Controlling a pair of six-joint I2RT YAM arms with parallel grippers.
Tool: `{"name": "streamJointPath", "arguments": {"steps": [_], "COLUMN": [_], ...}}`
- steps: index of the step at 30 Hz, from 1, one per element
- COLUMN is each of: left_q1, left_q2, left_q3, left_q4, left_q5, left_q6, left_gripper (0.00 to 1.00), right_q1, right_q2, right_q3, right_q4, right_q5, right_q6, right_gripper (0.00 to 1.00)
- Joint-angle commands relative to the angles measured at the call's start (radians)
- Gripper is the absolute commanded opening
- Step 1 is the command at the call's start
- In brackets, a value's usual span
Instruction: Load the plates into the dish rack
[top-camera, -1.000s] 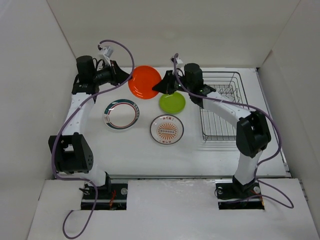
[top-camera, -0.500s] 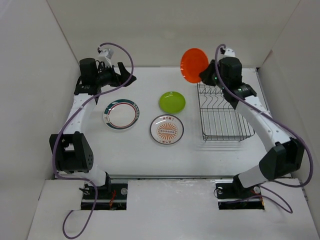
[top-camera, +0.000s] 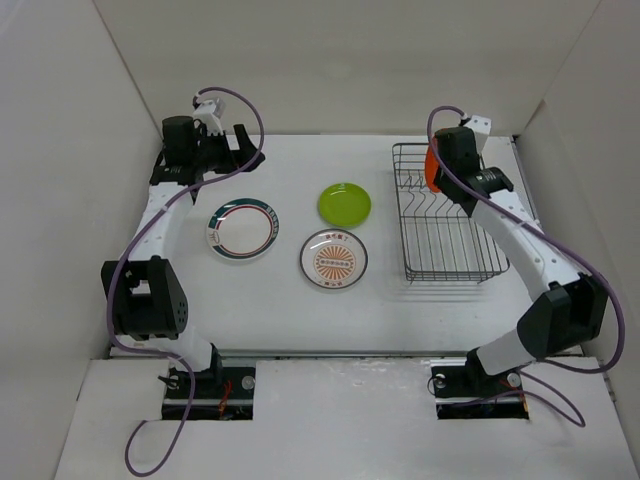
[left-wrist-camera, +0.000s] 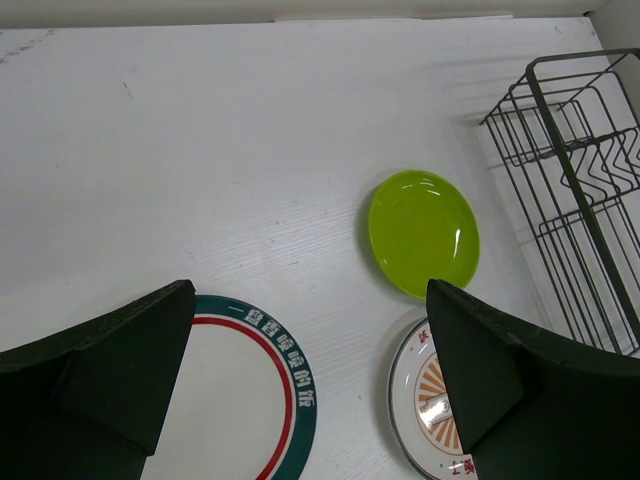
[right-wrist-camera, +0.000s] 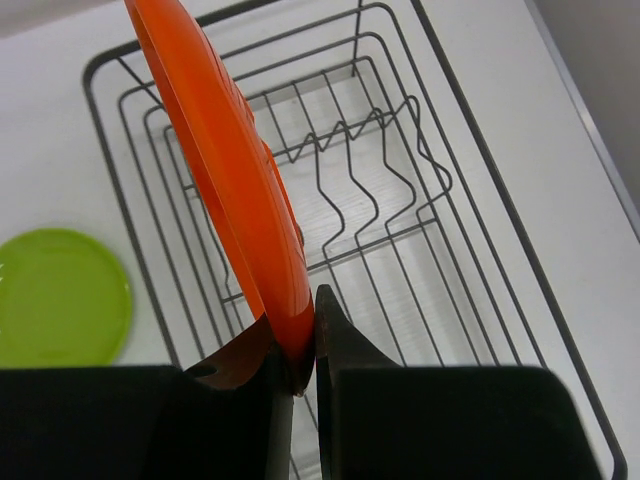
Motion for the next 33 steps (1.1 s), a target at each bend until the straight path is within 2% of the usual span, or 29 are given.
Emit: {"name": "streamJointPath", "arguments": {"steps": [1,16,26,29,32,33], "left_q1": [0.002,0.002,0.002,0.002,0.002,0.002], "left_q2": [-0.025,-0.025,-0.025,-0.025,-0.025,-0.025], "left_q3": [0.053,0.064,0.064,0.064,0.064,0.064], "left_q4": [-0.007,-0.007,-0.007,-0.007,-0.016,-0.016], "left_q5": [-0.021,-0.030,-0.030,-0.030,-0.030,-0.030], "left_q6": [0.028,0.028,0.037,0.037,0.037,0.037], "left_gripper": [1.00,1.00,1.00,1.00,1.00,1.00], "right_q1": [0.005,0.005,0.023,0.032,0.041,0.050], "right_q2": [0.019,0.119,0.186,0.215,0.237,0.237], "right_q3": [0.047,0.009,0.002,0.013,0.025,0.036], "right_q4": [0.005,0.055,0.074,0.065,0.054,0.054], "right_q5": [0.097,-0.001,0.009,0.018,0.028,0.037], "right_q6": [-0.003,-0.012,-0.012,-0.012,-0.012,-0.012], "right_gripper": [0.00,0.00,0.00,0.09,0.46,0.50]}}
